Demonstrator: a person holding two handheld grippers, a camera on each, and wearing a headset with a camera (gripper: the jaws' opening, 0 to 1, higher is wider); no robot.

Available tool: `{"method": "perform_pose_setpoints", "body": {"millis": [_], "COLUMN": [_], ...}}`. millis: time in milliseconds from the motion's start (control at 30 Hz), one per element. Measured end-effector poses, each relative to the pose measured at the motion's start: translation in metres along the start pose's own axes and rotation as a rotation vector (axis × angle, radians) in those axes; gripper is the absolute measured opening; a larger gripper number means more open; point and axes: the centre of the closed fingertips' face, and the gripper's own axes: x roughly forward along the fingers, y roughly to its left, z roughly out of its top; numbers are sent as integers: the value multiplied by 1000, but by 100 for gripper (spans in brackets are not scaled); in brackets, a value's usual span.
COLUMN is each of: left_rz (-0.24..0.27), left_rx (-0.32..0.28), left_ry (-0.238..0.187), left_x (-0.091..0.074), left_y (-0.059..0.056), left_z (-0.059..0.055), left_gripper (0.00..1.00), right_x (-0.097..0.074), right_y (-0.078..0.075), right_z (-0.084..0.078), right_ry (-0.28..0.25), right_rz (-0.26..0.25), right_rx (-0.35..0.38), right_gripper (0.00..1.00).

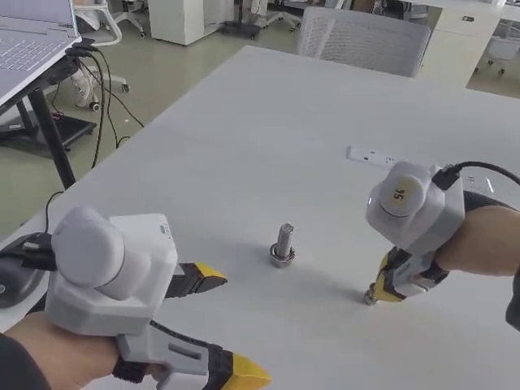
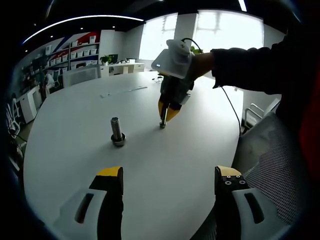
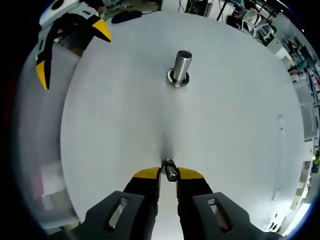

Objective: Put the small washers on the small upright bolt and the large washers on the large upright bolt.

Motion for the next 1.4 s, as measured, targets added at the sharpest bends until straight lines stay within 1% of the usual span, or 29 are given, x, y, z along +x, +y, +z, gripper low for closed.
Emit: {"method": "perform_pose_setpoints", "body": {"millis": [500, 867, 1167, 1400], "left_rz": [-1, -3, -3, -5], "left_rx": [-2, -1, -2, 0], "left_ry": [3, 6, 5, 9], "left_x": [0, 1, 2, 3], "left_y": [0, 1, 1, 1], "left_z": [0, 1, 1, 1], "left_gripper": [74, 74, 74, 74], "right_x": [9, 9, 10, 9], "right_y": [0, -1, -1, -3], "right_z": [-2, -2, -2, -5], "right_ry": [2, -7, -7, -14], "right_rz": [6, 4, 1, -4], "right_rx": [17, 21, 20, 30], "right_gripper": [14, 14, 16, 21]}}
